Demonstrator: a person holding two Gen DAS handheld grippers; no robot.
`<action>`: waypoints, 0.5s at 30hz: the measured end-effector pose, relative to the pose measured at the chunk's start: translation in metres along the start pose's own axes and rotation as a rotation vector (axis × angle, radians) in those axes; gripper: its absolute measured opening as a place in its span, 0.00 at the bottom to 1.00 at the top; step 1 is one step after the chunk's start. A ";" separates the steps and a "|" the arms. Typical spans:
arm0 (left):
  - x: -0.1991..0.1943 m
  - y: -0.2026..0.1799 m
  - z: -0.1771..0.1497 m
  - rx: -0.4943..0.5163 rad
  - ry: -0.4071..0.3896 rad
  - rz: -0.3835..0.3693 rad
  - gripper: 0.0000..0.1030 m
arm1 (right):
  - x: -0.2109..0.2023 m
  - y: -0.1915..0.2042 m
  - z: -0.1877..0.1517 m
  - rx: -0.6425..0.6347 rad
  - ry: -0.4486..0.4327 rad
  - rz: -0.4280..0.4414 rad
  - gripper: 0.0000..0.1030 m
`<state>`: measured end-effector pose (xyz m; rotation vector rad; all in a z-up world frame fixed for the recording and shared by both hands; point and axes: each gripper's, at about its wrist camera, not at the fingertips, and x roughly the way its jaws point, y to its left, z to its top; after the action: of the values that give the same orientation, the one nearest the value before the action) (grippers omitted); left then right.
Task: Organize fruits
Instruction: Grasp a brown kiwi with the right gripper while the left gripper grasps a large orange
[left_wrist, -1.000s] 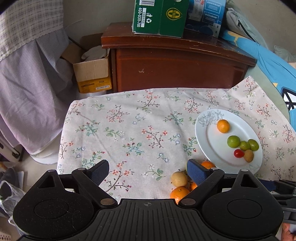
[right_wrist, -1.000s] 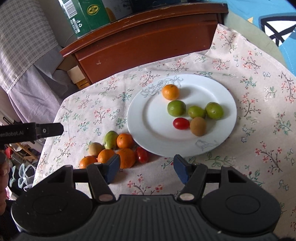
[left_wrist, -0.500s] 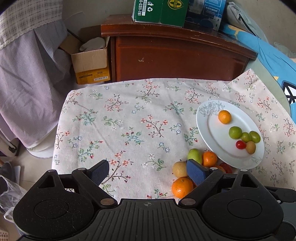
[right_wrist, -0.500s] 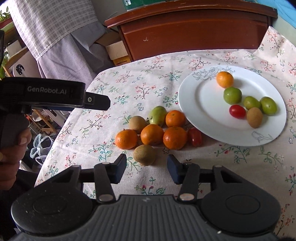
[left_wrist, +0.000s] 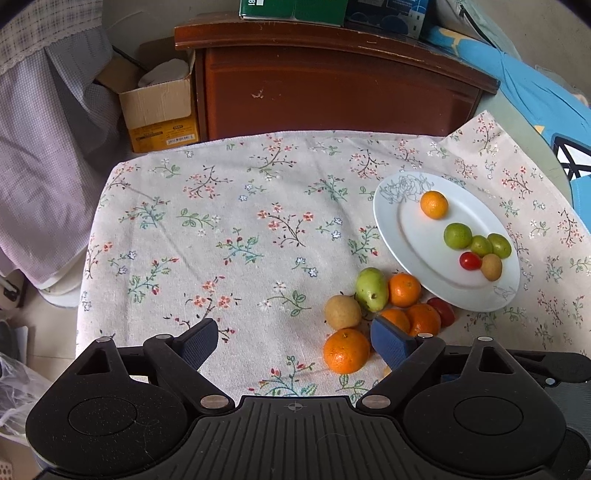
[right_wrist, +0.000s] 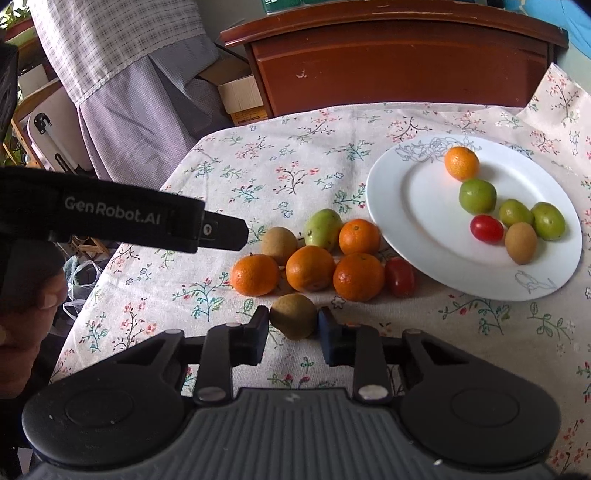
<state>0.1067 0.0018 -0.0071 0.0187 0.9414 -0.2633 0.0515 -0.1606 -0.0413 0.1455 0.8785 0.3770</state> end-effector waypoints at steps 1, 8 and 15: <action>0.001 -0.001 -0.001 0.004 0.003 -0.004 0.88 | -0.002 -0.002 -0.001 0.009 0.005 -0.006 0.28; 0.009 -0.013 -0.010 0.044 0.025 -0.012 0.88 | -0.015 -0.016 -0.006 0.057 0.023 -0.058 0.28; 0.019 -0.019 -0.014 0.072 0.026 -0.016 0.79 | -0.018 -0.026 -0.008 0.111 0.024 -0.084 0.28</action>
<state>0.1020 -0.0193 -0.0285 0.0807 0.9578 -0.3127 0.0417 -0.1915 -0.0399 0.2063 0.9266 0.2525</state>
